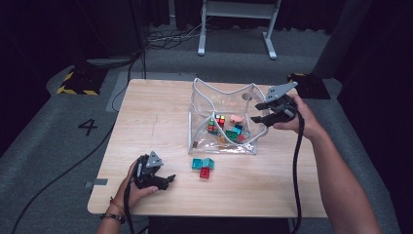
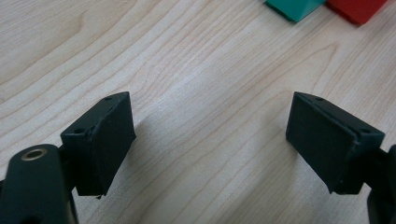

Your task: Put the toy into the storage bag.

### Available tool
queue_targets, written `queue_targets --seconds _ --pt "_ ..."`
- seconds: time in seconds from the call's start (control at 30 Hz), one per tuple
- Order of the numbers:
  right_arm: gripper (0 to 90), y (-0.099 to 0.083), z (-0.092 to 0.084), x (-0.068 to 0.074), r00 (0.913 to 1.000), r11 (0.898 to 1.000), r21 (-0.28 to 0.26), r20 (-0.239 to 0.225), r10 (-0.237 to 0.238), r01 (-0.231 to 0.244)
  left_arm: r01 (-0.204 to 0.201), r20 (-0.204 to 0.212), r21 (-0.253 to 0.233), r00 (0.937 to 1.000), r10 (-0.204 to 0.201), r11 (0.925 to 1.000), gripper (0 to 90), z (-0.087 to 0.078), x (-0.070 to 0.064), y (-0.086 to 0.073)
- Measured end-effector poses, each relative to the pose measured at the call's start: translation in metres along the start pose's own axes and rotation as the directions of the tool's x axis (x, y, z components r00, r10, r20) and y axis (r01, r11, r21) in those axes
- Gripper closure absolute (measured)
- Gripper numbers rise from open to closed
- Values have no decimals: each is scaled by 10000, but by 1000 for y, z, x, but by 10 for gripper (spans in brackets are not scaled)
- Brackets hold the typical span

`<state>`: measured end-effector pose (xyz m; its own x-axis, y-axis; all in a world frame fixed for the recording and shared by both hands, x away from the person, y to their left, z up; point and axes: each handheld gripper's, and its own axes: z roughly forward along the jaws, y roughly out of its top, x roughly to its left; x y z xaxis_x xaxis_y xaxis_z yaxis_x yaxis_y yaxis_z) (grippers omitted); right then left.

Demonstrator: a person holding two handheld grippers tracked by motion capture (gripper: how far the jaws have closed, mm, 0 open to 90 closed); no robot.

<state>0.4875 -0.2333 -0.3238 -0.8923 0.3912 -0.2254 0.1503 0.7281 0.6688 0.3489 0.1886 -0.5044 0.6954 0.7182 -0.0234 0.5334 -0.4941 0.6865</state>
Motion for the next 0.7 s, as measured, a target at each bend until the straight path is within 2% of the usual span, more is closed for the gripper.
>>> queue_targets --seconds 0.13,0.27,0.4,0.47,0.57,0.7 --pt "446 -4 -12 8 9994 9942 -1031 121 318 -303 -30 -11 -1 10000 30 10000 156 0 0 0" --pt "442 -10 -22 17 9977 9784 -1967 107 669 -635 -22 -7 6 10000 22 10000 156 0 0 0" --pt "437 -15 -31 29 9977 9628 -2624 69 678 -636 -30 -12 0 10000 30 10000 156 0 0 0" --pt "437 -18 -36 37 9966 9507 -3003 24 820 -775 -28 -11 -1 10000 28 10000 156 0 0 0" --pt "432 -21 -40 47 9971 9419 -3274 -86 757 -743 -23 -10 7 10000 23 10000 156 0 0 0" --pt "420 -24 -43 63 9984 9369 -3451 -142 547 -563 7 3 1 10000 -7 10000 156 0 0 0"
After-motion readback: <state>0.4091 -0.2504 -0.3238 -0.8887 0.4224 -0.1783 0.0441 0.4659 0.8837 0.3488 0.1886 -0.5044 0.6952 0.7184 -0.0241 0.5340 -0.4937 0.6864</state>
